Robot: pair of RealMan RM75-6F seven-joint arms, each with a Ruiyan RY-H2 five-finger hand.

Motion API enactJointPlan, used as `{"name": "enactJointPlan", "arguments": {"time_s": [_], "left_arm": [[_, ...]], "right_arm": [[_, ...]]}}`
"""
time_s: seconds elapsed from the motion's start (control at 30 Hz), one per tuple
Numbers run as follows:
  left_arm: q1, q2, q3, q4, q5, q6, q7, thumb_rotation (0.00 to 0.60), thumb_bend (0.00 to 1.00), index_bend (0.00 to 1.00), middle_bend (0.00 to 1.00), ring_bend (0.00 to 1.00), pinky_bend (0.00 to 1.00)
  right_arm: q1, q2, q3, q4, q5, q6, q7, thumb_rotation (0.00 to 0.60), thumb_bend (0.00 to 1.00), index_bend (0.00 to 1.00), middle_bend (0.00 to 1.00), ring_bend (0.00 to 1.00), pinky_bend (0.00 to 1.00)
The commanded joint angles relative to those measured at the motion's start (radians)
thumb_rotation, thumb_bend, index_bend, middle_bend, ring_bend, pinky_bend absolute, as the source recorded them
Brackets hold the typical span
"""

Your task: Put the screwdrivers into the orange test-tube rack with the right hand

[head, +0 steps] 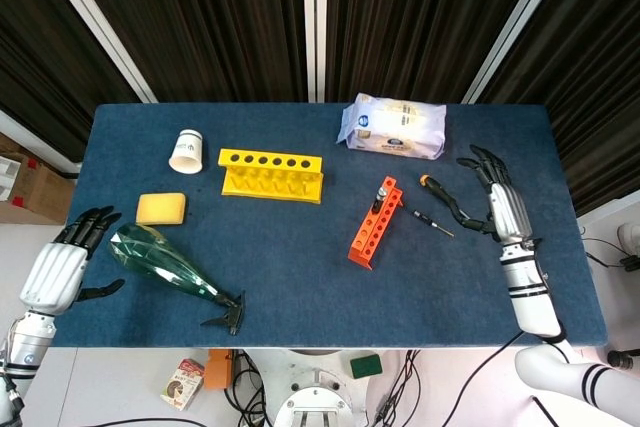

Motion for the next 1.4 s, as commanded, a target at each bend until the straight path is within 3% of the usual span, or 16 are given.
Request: {"name": "enactJointPlan", "arguments": {"time_s": [0.03, 0.17, 0.37, 0.77, 1.0, 1.4], "left_arm": [[0.001, 0.000, 0.001, -0.001, 0.002, 0.002, 0.001, 0.600, 0.06, 0.12, 0.09, 0.06, 0.24], [0.001, 0.000, 0.002, -0.001, 0.005, 0.002, 0.000, 0.600, 0.06, 0.12, 0.09, 0.06, 0.24], [-0.001, 0.000, 0.002, 0.001, 0.005, -0.001, -0.003, 0.600, 0.06, 0.12, 0.09, 0.06, 0.24], [-0.002, 0.000, 0.002, 0.002, 0.006, 0.000, -0.004, 0.600, 0.06, 0.12, 0.09, 0.06, 0.24], [-0.001, 0.002, 0.002, 0.004, 0.005, 0.000, -0.009, 0.600, 0.06, 0.12, 0.09, 0.06, 0.24], [-0.001, 0.003, 0.003, 0.006, 0.007, 0.001, -0.013, 0.600, 0.06, 0.12, 0.09, 0.06, 0.24]], "right_arm": [[-0.021, 0.091, -0.010, -0.107, 0.220, -0.108, -0.325, 0.600, 0.34, 0.37, 0.03, 0.00, 0.00], [0.001, 0.084, -0.008, -0.133, 0.384, -0.152, -0.519, 0.600, 0.33, 0.39, 0.03, 0.00, 0.00], [0.033, 0.032, 0.001, -0.103, 0.478, -0.208, -0.580, 0.600, 0.33, 0.35, 0.01, 0.00, 0.00], [0.102, -0.068, 0.031, -0.064, 0.531, -0.236, -0.643, 0.600, 0.31, 0.33, 0.00, 0.00, 0.00], [0.134, -0.130, 0.028, -0.029, 0.559, -0.256, -0.677, 0.600, 0.40, 0.34, 0.00, 0.00, 0.00], [0.163, -0.198, 0.027, 0.025, 0.581, -0.249, -0.727, 0.600, 0.40, 0.39, 0.00, 0.00, 0.00]]}}
